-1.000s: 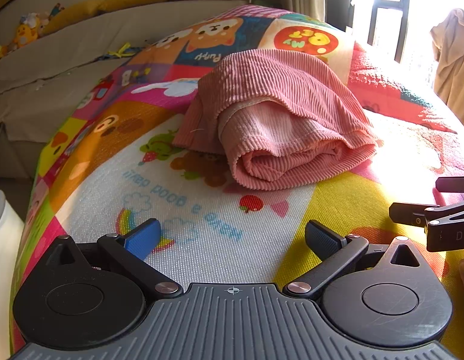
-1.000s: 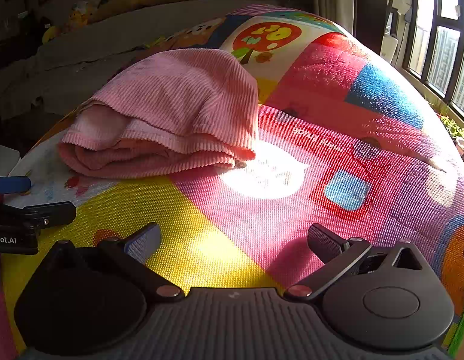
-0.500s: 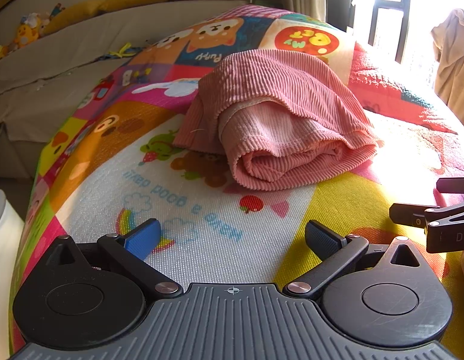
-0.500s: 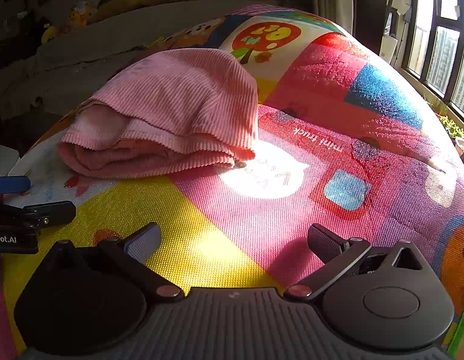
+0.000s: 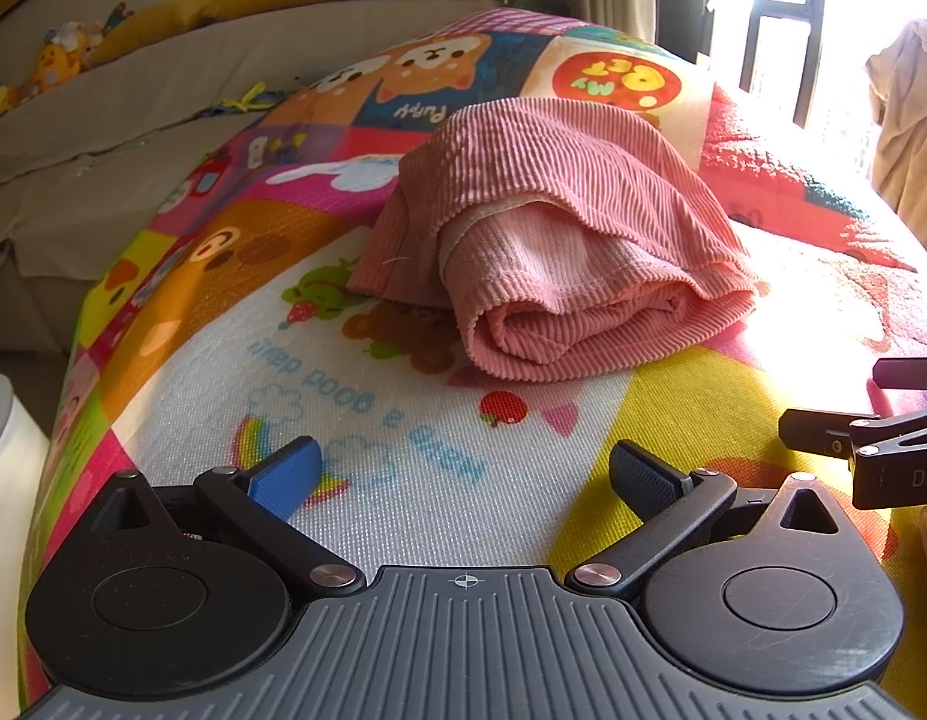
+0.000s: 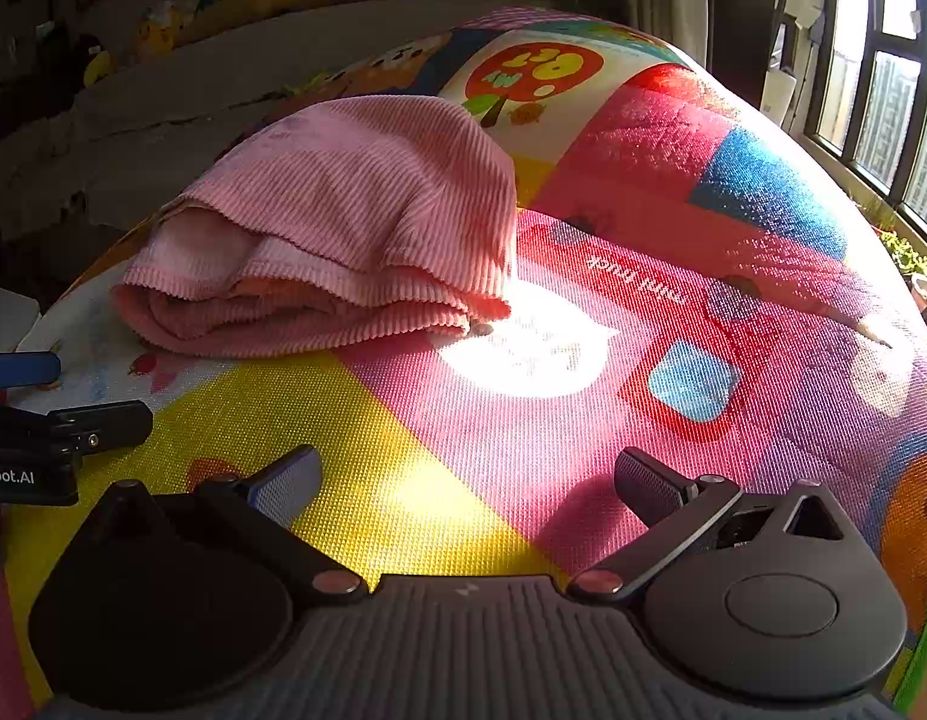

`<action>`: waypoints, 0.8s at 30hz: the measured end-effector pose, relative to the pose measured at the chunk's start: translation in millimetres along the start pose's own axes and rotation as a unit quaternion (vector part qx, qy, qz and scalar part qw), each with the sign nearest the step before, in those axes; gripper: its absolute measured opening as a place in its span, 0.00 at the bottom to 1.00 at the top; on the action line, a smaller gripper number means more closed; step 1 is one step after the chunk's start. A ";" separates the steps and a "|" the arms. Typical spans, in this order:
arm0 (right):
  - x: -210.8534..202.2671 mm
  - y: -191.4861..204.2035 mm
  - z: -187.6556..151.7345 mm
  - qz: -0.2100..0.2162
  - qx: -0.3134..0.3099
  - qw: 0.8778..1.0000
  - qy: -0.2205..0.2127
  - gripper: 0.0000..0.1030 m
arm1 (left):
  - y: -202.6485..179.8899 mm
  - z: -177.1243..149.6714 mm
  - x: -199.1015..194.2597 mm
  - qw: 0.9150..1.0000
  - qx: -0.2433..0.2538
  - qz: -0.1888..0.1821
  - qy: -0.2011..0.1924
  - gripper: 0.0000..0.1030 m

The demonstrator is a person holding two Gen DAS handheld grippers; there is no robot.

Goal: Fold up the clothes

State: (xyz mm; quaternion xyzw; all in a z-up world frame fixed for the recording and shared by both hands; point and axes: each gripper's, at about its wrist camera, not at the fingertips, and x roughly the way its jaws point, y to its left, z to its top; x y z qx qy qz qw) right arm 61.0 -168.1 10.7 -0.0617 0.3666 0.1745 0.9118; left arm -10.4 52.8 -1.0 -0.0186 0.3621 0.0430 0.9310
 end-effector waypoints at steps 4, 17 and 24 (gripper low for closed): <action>0.4 0.7 0.3 0.000 0.000 1.000 0.000 1.00 | 0.2 0.0 -0.2 1.000 0.001 0.001 0.000 1.00; -0.8 1.1 -0.5 0.000 0.001 1.000 -0.001 1.00 | 2.3 1.3 1.2 1.000 0.003 0.000 0.001 1.00; -0.9 0.2 -0.7 0.000 0.001 1.000 -0.001 1.00 | 2.1 1.5 1.2 1.000 0.003 -0.001 0.000 1.00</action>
